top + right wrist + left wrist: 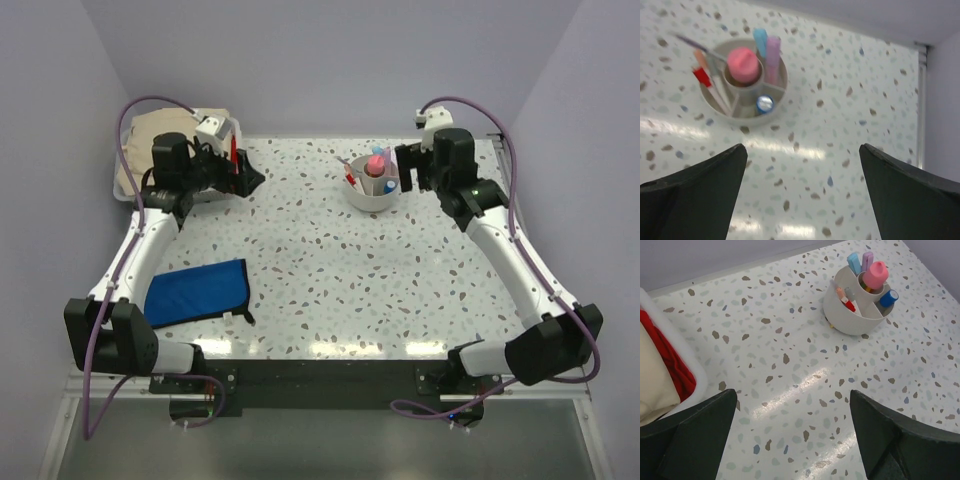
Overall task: Sort the stationery into containers
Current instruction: Reset both arms
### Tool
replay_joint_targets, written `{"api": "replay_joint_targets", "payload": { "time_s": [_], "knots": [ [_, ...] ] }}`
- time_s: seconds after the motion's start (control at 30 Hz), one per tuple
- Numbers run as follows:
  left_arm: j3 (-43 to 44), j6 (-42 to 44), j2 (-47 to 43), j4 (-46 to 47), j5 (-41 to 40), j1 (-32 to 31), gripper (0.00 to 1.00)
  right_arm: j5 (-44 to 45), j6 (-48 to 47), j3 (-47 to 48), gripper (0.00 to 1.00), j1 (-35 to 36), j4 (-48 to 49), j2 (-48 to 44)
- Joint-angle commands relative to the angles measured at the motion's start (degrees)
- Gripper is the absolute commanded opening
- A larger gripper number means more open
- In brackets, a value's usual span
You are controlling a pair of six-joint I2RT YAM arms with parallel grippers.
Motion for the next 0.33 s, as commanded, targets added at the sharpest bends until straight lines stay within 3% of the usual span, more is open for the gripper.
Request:
{"api": "replay_joint_targets", "payload": {
  "time_s": [0.0, 0.3],
  "knots": [
    [-3.1, 2.9, -2.5, 0.9, -2.6, 0.4, 1.00, 15.5, 1.6, -5.0, 0.99, -0.7, -11.6, -5.9],
    [-7.3, 10.1, -2.2, -0.6, -8.4, 0.3, 1.00, 13.3, 2.7, -16.6, 0.99, -3.0, -14.4, -19.7]
  ]
}}
